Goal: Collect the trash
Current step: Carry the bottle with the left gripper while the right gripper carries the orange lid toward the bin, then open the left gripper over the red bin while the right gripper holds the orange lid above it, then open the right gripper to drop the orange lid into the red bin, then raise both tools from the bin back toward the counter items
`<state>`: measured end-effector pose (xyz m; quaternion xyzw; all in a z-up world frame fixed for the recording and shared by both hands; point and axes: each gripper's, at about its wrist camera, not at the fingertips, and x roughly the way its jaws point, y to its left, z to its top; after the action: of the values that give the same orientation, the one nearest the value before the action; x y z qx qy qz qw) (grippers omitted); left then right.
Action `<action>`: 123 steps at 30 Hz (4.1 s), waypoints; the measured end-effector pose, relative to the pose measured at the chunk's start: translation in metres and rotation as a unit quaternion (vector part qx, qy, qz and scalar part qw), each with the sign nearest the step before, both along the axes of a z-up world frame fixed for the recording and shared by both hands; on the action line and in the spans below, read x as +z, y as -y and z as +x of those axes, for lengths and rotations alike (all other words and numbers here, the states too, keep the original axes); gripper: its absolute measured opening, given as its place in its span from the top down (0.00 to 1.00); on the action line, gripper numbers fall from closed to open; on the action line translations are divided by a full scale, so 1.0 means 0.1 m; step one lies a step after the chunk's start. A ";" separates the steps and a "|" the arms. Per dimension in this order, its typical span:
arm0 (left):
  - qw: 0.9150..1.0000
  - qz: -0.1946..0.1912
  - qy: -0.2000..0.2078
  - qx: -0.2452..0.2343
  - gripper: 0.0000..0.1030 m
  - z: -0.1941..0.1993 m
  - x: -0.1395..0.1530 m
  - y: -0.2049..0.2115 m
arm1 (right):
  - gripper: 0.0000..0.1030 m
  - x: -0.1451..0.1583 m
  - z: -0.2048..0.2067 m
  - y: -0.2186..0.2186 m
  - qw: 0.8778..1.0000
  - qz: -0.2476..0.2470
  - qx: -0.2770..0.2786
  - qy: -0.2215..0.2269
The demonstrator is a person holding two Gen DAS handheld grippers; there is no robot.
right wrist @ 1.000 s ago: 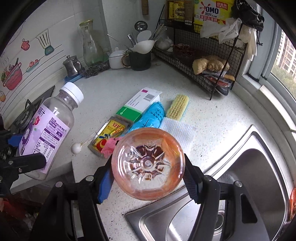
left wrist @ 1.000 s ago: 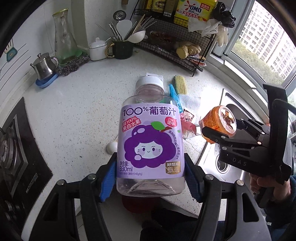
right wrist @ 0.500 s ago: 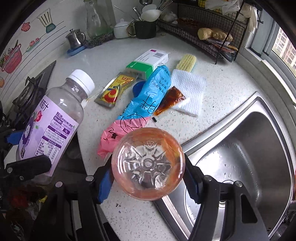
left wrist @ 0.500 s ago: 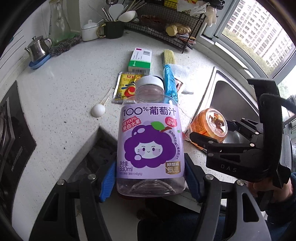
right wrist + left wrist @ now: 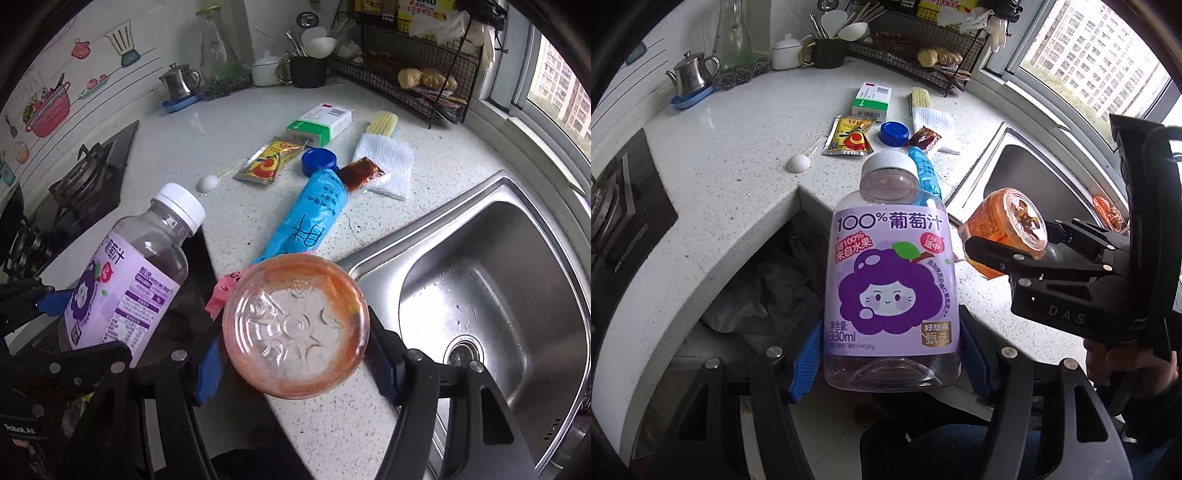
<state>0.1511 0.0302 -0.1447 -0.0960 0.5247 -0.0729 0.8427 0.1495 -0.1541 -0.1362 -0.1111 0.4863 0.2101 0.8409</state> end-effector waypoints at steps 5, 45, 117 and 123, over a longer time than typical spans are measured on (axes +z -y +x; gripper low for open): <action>0.999 0.001 0.016 0.029 0.38 -0.33 0.09 -0.11 | 0.38 0.11 -0.25 -0.17 1.000 0.004 0.025 0.013; 0.978 -0.049 -0.151 0.134 0.38 -0.90 -3.06 -0.93 | 0.38 -2.91 -0.45 -1.15 0.983 -0.072 0.140 -0.095; 0.978 0.000 -0.178 0.114 0.00 -0.49 -4.35 -1.06 | 0.03 -4.41 0.02 -0.99 0.973 -0.141 0.129 -0.131; 0.976 -0.010 -0.166 0.138 0.00 -0.74 -3.82 -1.09 | 0.02 -4.05 -0.16 -1.00 0.973 -0.120 0.144 -0.131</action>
<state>0.0771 0.1391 -0.5265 -0.1864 0.6380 0.0562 0.7450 0.1330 -0.0545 -0.5409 -0.2513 0.5930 0.2823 0.7110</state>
